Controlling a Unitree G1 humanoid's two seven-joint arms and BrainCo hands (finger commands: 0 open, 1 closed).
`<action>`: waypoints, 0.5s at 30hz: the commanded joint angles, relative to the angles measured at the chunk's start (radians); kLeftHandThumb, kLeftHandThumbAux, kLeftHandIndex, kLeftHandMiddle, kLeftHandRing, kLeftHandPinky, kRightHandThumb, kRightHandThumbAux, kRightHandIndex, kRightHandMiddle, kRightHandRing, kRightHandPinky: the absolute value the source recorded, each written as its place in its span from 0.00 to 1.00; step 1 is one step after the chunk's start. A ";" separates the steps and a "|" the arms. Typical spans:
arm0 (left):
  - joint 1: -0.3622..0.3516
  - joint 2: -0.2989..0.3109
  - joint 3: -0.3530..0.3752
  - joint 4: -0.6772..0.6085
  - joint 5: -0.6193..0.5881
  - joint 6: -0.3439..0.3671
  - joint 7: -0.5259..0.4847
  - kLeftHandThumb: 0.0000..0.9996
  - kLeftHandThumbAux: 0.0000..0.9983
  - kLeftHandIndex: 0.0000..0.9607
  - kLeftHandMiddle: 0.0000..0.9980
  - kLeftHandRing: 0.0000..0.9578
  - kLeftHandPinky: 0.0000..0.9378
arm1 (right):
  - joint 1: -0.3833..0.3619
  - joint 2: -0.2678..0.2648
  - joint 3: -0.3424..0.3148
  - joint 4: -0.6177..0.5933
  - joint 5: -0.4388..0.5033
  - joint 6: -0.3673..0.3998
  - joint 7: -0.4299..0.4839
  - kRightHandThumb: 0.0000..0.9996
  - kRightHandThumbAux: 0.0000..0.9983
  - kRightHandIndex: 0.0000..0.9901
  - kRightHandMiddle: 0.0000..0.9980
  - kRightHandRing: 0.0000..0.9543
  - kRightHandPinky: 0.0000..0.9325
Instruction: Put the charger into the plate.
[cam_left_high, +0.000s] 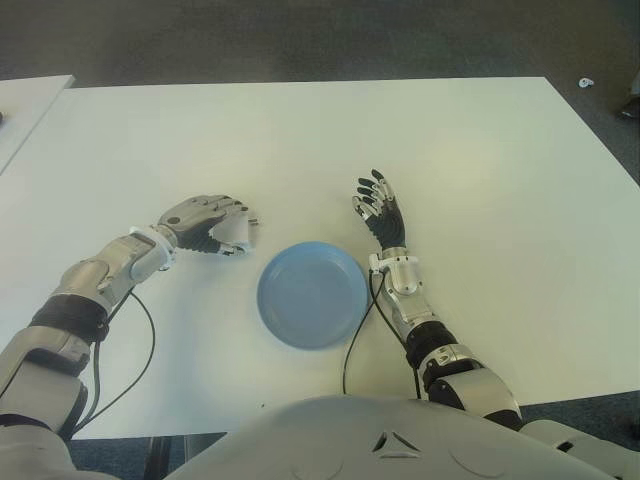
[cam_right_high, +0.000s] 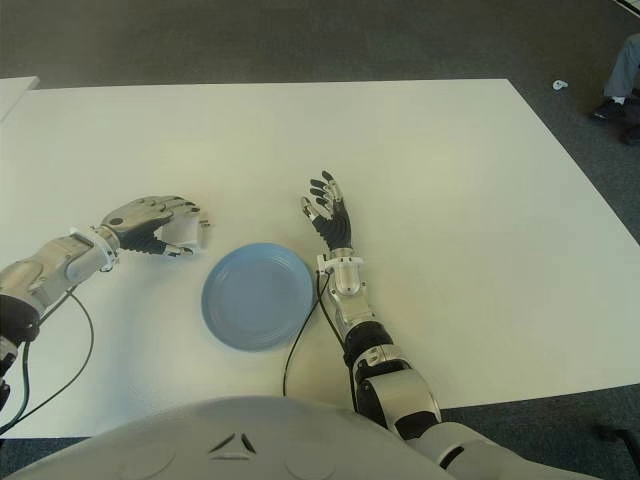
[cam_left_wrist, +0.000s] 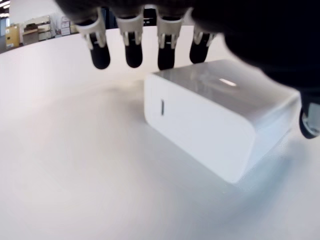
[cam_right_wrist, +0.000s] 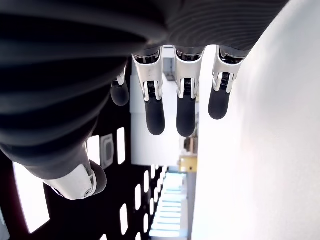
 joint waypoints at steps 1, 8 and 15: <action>0.017 -0.008 -0.001 0.025 0.002 -0.014 0.018 0.39 0.36 0.01 0.12 0.11 0.15 | 0.083 0.085 0.005 0.027 0.008 0.043 -0.004 0.16 0.65 0.06 0.23 0.24 0.22; 0.011 -0.012 -0.008 0.050 0.013 -0.022 0.036 0.37 0.36 0.01 0.11 0.09 0.11 | 0.090 0.086 0.007 0.014 0.010 0.051 -0.003 0.16 0.65 0.06 0.23 0.24 0.22; 0.009 -0.008 -0.020 0.052 0.039 -0.017 0.055 0.34 0.35 0.00 0.06 0.04 0.07 | 0.097 0.086 0.011 -0.002 0.010 0.062 -0.006 0.16 0.65 0.06 0.23 0.24 0.21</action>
